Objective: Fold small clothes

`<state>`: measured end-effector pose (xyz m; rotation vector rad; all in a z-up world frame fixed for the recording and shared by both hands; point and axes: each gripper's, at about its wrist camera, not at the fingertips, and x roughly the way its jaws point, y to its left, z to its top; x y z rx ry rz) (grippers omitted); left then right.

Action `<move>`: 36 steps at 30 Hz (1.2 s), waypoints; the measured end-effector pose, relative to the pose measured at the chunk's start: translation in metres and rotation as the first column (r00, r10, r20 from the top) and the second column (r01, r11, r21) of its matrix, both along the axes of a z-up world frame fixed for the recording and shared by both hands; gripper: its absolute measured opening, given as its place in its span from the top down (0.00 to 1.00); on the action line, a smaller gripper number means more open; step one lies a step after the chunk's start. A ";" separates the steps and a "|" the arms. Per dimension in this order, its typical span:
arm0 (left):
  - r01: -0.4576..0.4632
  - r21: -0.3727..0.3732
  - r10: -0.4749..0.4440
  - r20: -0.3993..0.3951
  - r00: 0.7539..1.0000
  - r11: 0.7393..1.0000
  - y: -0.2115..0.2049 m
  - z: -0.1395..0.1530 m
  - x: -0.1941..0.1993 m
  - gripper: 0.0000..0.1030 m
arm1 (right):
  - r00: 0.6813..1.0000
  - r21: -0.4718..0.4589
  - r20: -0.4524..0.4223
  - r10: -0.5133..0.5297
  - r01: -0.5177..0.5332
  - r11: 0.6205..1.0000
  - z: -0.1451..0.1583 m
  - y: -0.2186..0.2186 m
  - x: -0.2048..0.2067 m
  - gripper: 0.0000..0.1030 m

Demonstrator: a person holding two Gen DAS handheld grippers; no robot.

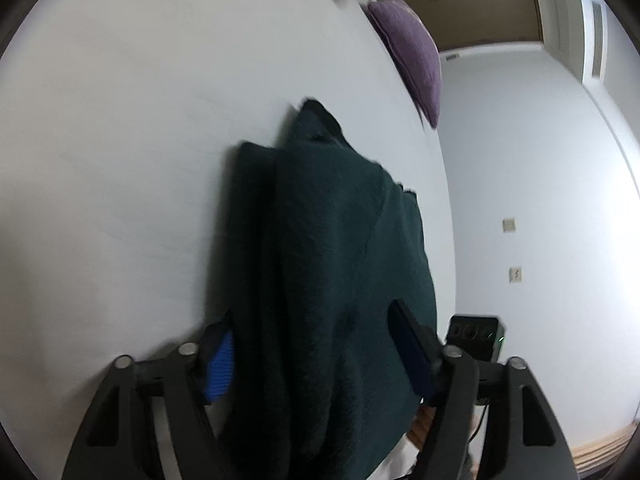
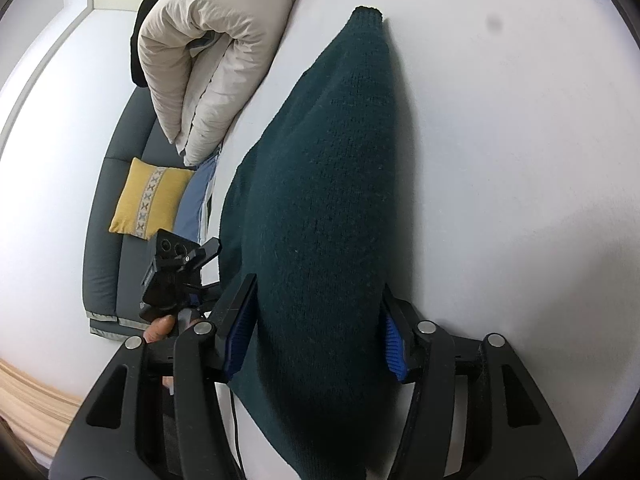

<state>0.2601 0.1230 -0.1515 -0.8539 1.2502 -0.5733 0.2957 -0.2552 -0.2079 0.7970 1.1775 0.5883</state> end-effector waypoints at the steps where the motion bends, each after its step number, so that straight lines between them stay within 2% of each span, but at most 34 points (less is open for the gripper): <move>1: 0.012 0.032 -0.012 -0.007 1.000 0.999 0.000 -0.001 -0.002 0.64 | 1.000 -0.025 0.002 0.002 -0.002 1.000 0.000 0.003 0.000 0.47; 4: 0.003 0.042 -0.003 -0.001 1.000 0.999 -0.002 -0.004 -0.004 0.73 | 1.000 -0.105 0.006 0.004 -0.003 0.994 0.005 0.013 0.004 0.52; 6: -0.007 0.061 0.006 0.010 1.000 0.998 -0.003 0.000 -0.008 0.75 | 1.000 -0.143 0.009 0.004 -0.003 0.990 0.010 0.016 0.003 0.56; 9: -0.007 0.137 0.001 0.047 0.999 0.991 -0.008 0.019 -0.017 0.77 | 0.999 -0.219 0.035 0.015 -0.006 0.976 0.027 0.025 -0.002 0.62; 12: 0.003 0.210 -0.021 0.084 0.996 0.978 -0.017 0.044 -0.037 0.77 | 0.994 -0.322 0.095 0.059 -0.025 0.946 0.059 0.039 -0.017 0.64; 15: 0.015 0.262 -0.050 0.129 0.990 0.965 -0.028 0.068 -0.073 0.77 | 0.987 -0.359 0.130 0.091 -0.039 0.933 0.084 0.046 -0.038 0.64; 20: 0.053 0.272 -0.098 0.155 0.983 0.961 -0.039 0.087 -0.136 0.77 | 0.984 -0.336 0.149 0.099 -0.044 0.941 0.110 0.040 -0.103 0.64; 25: 0.101 0.279 -0.152 0.169 0.974 0.955 -0.055 0.090 -0.197 0.77 | 0.989 -0.234 0.142 0.048 -0.013 0.972 0.099 0.018 -0.183 0.64; 27: 0.121 0.289 -0.173 0.160 0.972 0.950 -0.064 0.082 -0.213 0.77 | 0.992 -0.196 0.122 0.021 0.003 0.981 0.084 0.007 -0.210 0.64; 30: 0.142 0.306 -0.181 0.104 0.978 0.941 -0.075 0.052 -0.227 0.76 | 0.996 -0.181 0.084 -0.002 0.017 0.983 0.055 -0.007 -0.236 0.64; 31: 0.133 0.318 -0.167 0.081 0.983 0.939 -0.075 0.039 -0.229 0.75 | 0.999 -0.171 0.052 -0.012 0.021 0.985 0.036 -0.013 -0.242 0.64; 33: 0.111 0.270 -0.133 0.063 0.989 0.956 -0.069 0.020 -0.229 0.73 | 0.997 -0.083 0.063 -0.051 0.056 0.995 0.019 -0.025 -0.248 0.62; 35: 0.086 0.201 -0.098 0.052 0.994 0.976 -0.059 0.013 -0.228 0.72 | 0.994 -0.078 0.097 -0.044 0.051 0.996 0.018 -0.023 -0.252 0.62; 36: 0.085 0.195 -0.097 0.052 0.994 0.977 -0.057 0.012 -0.229 0.71 | 0.994 -0.085 0.101 -0.044 0.052 0.995 0.019 -0.021 -0.251 0.61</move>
